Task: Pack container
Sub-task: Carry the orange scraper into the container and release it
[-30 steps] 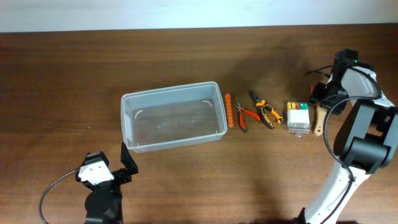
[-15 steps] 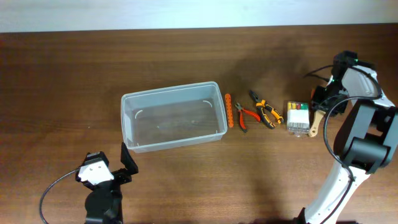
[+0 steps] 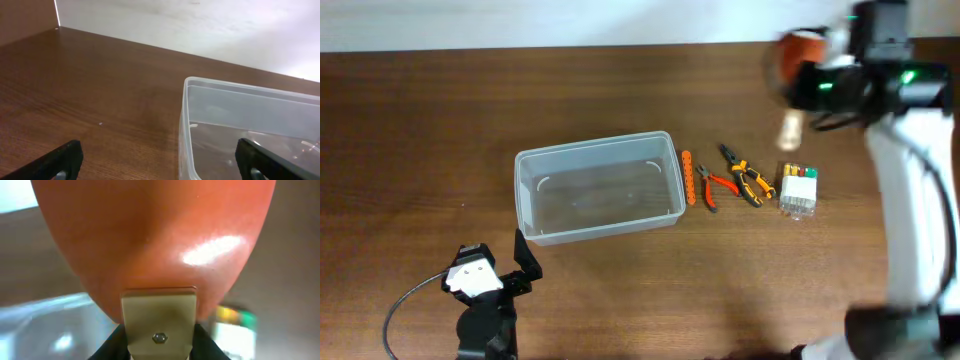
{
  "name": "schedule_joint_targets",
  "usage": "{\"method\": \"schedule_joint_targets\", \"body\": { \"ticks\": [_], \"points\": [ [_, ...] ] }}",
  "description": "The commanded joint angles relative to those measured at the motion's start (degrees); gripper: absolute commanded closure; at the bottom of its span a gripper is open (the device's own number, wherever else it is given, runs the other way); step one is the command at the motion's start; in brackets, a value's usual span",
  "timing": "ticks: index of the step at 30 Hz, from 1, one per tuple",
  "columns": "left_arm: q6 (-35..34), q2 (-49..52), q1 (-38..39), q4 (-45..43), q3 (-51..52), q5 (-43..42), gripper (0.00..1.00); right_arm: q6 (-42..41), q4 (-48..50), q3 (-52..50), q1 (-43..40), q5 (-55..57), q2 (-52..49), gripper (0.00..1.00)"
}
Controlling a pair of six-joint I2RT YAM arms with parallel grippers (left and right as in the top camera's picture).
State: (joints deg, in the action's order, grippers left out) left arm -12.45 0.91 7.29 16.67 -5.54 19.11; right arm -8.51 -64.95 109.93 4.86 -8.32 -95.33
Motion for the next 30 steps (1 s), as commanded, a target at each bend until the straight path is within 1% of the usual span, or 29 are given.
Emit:
{"method": "schedule_joint_targets", "body": {
  "ticks": [1,2,6,10,15,17,18,22,23,24,25,26,30],
  "points": [
    [0.5,-0.2,0.2,0.0,0.2,0.2,0.01,8.7,0.4,0.0,12.5,-2.4,1.4,0.9],
    [0.5,-0.2,0.2,0.0,0.2,0.2,0.01,12.0,0.7,0.0,16.3,-2.4,1.0,0.94],
    [0.5,-0.2,0.2,0.0,0.2,0.2,0.01,26.9,1.4,0.0,28.4,0.8,-3.6,0.96],
    [0.5,-0.2,0.2,0.0,0.2,0.2,0.01,41.4,1.4,0.0,34.2,5.8,-11.8,0.96],
    [0.5,-0.2,0.2,0.0,0.2,0.2,0.01,57.5,1.7,0.0,34.5,6.1,-22.1,0.96],
    [0.5,-0.2,0.2,0.0,0.2,0.2,0.01,62.6,2.3,0.0,34.0,6.6,-25.5,0.96],
    [0.5,-0.2,0.2,0.0,0.2,0.2,0.01,63.9,3.1,0.0,33.6,7.7,-27.0,0.96],
    [0.5,-0.2,0.2,0.0,0.2,0.2,0.01,63.6,7.0,0.0,32.1,10.1,-30.6,0.94],
    [0.5,-0.2,0.2,0.0,0.2,0.2,0.01,62.9,7.4,0.0,31.9,10.1,-30.7,0.89],
    [0.5,-0.2,0.2,0.0,0.2,0.2,0.01,62.2,7.8,0.0,31.8,10.1,-30.7,0.8],
    [0.5,-0.2,0.2,0.0,0.2,0.2,0.01,60.9,8.1,0.0,31.8,10.1,-30.5,0.61],
    [0.5,-0.2,0.2,0.0,0.2,0.2,0.01,59.6,8.2,0.2,31.9,10.1,-30.0,0.02],
    [0.5,-0.2,0.2,0.0,0.2,0.2,0.01,49.9,6.2,3.9,31.7,10.5,-26.2,0.02]
  ]
}}
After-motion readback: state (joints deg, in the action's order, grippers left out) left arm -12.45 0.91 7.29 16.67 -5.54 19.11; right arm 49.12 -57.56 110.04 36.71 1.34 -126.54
